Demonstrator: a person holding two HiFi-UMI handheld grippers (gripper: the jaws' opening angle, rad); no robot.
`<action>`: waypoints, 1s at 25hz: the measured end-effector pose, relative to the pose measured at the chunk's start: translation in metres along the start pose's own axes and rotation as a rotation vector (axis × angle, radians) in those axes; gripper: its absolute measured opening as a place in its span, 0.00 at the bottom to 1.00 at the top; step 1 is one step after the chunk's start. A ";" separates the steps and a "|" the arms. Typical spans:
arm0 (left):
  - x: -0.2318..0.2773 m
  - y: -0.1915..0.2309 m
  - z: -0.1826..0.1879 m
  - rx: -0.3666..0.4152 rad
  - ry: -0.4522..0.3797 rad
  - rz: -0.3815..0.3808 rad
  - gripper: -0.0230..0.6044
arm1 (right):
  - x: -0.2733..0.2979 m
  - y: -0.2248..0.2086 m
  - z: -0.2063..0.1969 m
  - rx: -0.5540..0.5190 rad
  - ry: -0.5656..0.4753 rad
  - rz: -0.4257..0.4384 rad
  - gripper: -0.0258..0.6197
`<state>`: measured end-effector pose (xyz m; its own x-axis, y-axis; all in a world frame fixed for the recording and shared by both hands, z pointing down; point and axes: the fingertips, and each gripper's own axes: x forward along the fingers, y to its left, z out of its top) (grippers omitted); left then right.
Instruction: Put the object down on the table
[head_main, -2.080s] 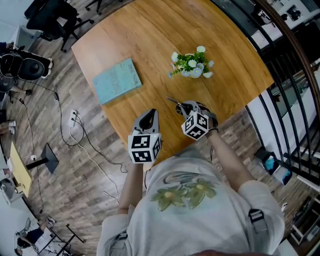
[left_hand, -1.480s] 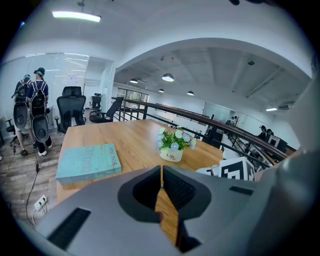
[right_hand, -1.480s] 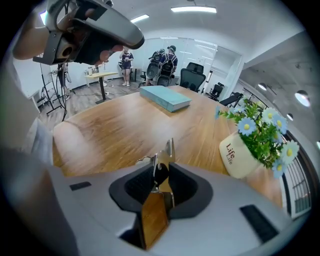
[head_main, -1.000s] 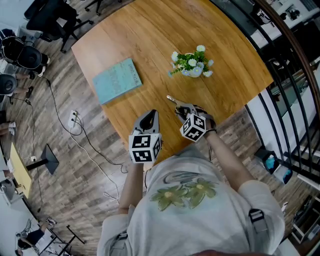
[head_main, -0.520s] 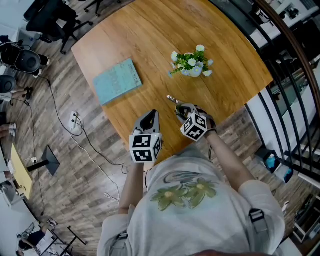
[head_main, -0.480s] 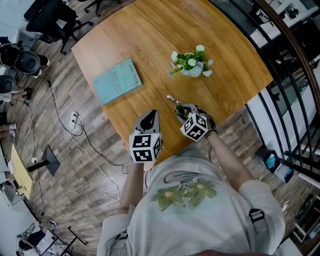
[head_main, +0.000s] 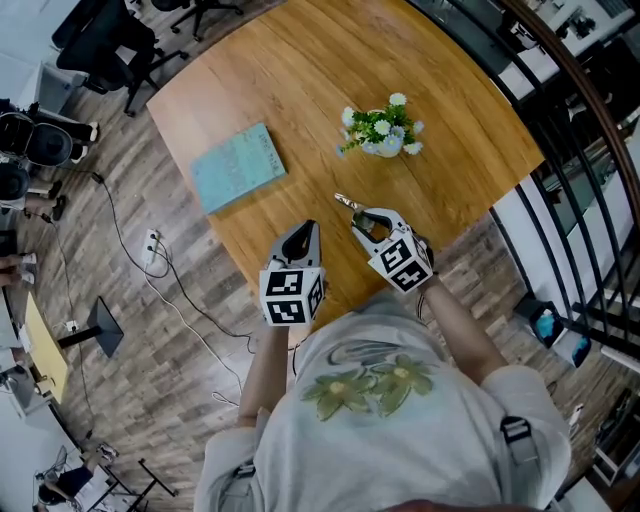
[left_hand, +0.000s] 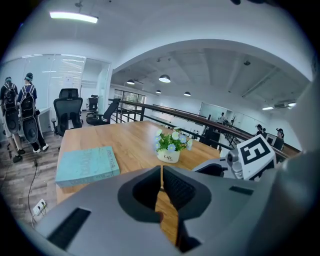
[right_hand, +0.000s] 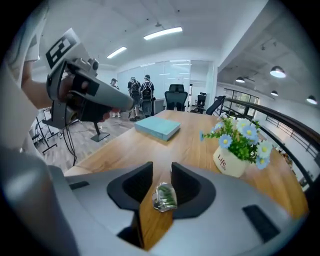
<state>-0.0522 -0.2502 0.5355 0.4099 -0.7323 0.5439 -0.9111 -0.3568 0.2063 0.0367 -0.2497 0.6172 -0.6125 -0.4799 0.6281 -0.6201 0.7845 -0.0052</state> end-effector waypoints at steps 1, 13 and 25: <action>-0.001 -0.001 0.001 0.001 -0.004 -0.003 0.08 | -0.005 0.000 0.006 0.017 -0.023 -0.008 0.22; -0.020 -0.020 0.015 -0.066 -0.098 -0.013 0.06 | -0.060 0.001 0.055 0.129 -0.222 -0.080 0.05; -0.026 -0.039 0.011 -0.015 -0.097 -0.026 0.06 | -0.071 0.006 0.053 0.123 -0.213 -0.101 0.05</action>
<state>-0.0270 -0.2240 0.5043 0.4346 -0.7762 0.4568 -0.9005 -0.3679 0.2317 0.0501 -0.2318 0.5314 -0.6258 -0.6353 0.4525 -0.7303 0.6810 -0.0539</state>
